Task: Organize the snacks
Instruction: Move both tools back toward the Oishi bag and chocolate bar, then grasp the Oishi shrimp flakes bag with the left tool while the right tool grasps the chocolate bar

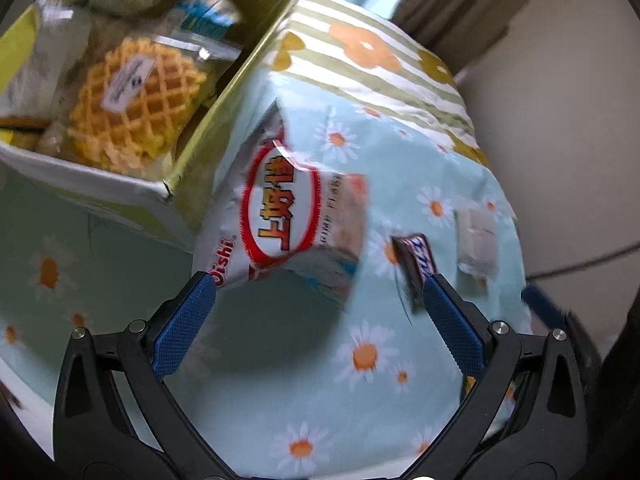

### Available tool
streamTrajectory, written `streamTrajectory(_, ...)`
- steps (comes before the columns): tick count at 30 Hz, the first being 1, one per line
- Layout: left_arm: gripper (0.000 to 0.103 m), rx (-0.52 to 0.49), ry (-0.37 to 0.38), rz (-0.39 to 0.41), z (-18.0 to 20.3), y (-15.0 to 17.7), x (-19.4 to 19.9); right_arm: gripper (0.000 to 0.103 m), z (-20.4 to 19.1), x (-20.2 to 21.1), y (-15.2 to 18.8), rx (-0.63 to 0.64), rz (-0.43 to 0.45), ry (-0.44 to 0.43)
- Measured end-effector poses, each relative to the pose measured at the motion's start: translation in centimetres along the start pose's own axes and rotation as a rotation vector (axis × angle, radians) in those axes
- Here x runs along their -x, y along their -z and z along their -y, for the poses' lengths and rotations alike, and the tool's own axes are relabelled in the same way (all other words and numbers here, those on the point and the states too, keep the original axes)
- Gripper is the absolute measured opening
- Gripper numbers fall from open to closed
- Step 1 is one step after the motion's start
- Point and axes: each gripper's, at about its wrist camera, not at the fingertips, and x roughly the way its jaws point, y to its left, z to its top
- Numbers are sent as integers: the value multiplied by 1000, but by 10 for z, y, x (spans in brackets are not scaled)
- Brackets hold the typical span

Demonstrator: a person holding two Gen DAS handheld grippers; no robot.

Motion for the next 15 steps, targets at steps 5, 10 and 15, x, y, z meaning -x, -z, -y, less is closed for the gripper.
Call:
streamTrajectory(5, 102, 63, 4, 44, -6, 11, -24, 93, 6, -22, 21, 22, -19, -5)
streamTrajectory(10, 102, 60, 2, 60, -3, 19, -35, 93, 12, -33, 28, 43, -30, -8)
streamTrajectory(15, 102, 62, 24, 62, 6, 11, -48, 93, 16, -40, 28, 44, -38, -19)
